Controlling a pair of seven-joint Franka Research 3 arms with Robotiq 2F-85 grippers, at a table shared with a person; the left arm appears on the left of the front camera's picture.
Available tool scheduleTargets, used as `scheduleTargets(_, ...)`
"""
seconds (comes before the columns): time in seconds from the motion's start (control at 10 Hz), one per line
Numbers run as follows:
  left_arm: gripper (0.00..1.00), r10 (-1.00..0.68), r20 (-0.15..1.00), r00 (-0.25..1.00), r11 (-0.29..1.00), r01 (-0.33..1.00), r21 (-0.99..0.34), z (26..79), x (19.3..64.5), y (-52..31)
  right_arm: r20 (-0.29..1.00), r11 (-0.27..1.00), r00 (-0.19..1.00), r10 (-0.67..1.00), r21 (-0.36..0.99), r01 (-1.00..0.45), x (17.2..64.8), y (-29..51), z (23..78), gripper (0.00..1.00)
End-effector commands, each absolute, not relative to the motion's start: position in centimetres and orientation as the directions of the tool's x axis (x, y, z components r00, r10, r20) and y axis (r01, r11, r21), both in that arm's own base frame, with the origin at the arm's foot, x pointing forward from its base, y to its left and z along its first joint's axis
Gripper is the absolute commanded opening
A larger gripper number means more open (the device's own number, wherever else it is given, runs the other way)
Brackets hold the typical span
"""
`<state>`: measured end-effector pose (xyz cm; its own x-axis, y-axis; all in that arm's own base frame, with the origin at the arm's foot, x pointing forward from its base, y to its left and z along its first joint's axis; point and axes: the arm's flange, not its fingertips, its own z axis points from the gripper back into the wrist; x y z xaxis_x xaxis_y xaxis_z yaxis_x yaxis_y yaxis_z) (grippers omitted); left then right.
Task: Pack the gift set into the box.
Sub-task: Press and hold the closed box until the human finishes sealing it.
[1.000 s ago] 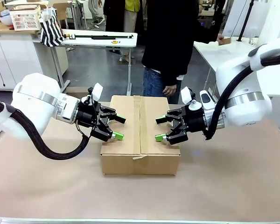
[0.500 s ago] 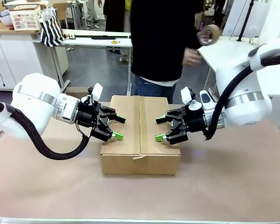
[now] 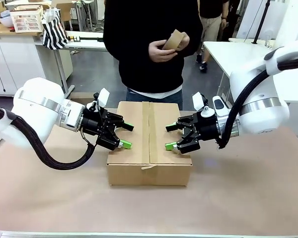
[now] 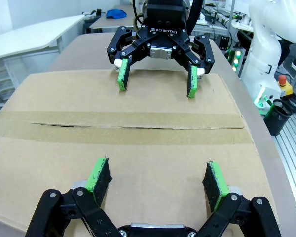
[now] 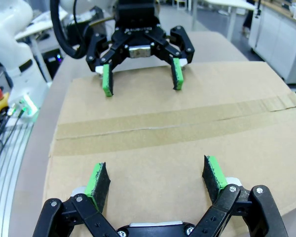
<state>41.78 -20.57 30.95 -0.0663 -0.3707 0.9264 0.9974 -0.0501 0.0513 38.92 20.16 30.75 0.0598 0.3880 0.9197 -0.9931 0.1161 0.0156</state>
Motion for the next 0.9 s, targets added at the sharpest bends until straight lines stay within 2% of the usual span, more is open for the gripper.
scheduleTargets(0.0, 1.00, -0.365, 0.930, -0.051, -0.046, 0.998, 0.036, 30.84, 41.76, -20.50, 0.917, 0.110, 0.035, 0.398, -0.010, -0.994, 38.83, 20.23, 30.65, 1.00)
scheduleTargets(0.8, 1.00, -0.365, 0.930, -0.051, -0.046, 0.998, 0.036, 30.84, 41.76, -20.50, 0.917, 0.110, 0.035, 0.398, -0.010, -0.994, 38.83, 20.23, 30.65, 1.00)
